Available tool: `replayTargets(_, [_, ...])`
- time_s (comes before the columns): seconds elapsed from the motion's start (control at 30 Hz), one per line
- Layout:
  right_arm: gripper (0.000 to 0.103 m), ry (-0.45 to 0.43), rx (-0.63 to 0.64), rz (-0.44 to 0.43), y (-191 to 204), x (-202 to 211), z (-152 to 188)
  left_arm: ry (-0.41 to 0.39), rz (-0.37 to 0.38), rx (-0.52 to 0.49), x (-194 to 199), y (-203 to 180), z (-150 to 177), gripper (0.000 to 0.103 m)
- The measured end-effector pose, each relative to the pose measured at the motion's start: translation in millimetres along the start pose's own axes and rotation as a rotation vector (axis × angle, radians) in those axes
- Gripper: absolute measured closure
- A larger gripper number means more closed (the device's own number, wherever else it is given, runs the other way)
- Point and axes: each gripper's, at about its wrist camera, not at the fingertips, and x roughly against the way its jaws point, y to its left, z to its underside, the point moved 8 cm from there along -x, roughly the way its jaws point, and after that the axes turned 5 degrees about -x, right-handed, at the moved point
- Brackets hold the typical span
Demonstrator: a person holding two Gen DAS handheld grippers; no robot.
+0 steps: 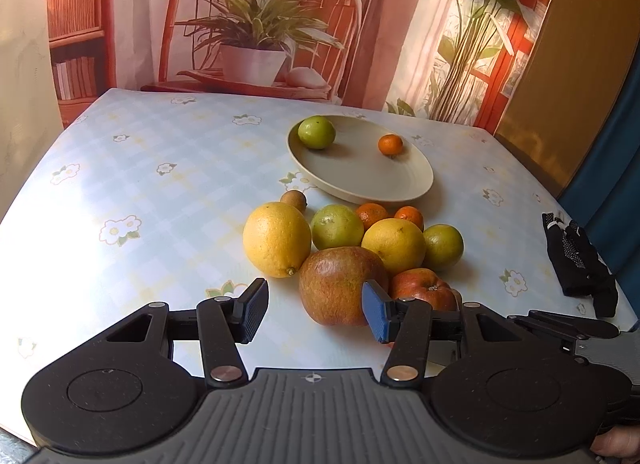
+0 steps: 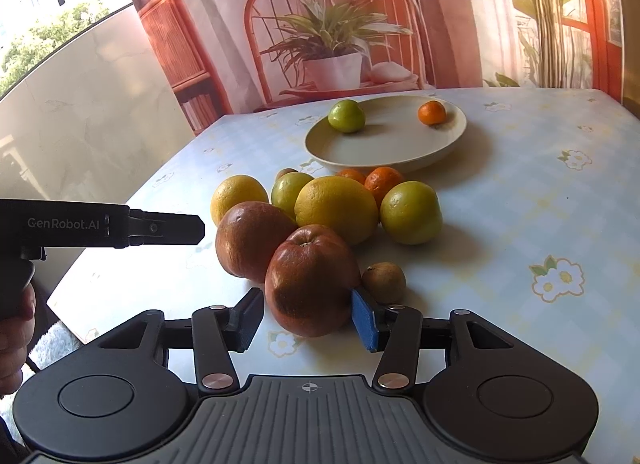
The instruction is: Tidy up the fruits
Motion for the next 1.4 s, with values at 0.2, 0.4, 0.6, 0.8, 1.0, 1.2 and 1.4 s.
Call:
replayTargets(0.2, [0.052,0.005,0.03,0.025,0,-9,2,-0.009,0.02,0.006,0,0,0,0.05])
replayTargets(0.4, [0.049,0.003,0.044,0.032,0,-18,3,-0.011,0.031,-0.005,0,-4,-1,0.05])
replayTargets(0.6, [0.05,0.007,0.08,0.041,3,-17,6,-0.017,0.071,-0.031,-1,-12,-4,0.054])
replayTargets(0.8, [0.05,0.011,0.065,0.03,1,-12,9,-0.016,0.114,-0.053,-4,-22,-11,0.055])
replayTargets(1.0, [0.05,0.003,0.045,0.02,-1,-11,10,0.006,0.216,-0.104,-9,-45,-13,0.055])
replayTargets(1.2, [0.05,-0.002,0.064,0.025,1,-11,11,0.035,0.277,-0.149,-23,-66,-12,0.055])
replayTargets(1.4, [0.05,-0.009,0.064,0.018,1,-10,12,0.078,0.294,-0.157,-37,-70,-3,0.055])
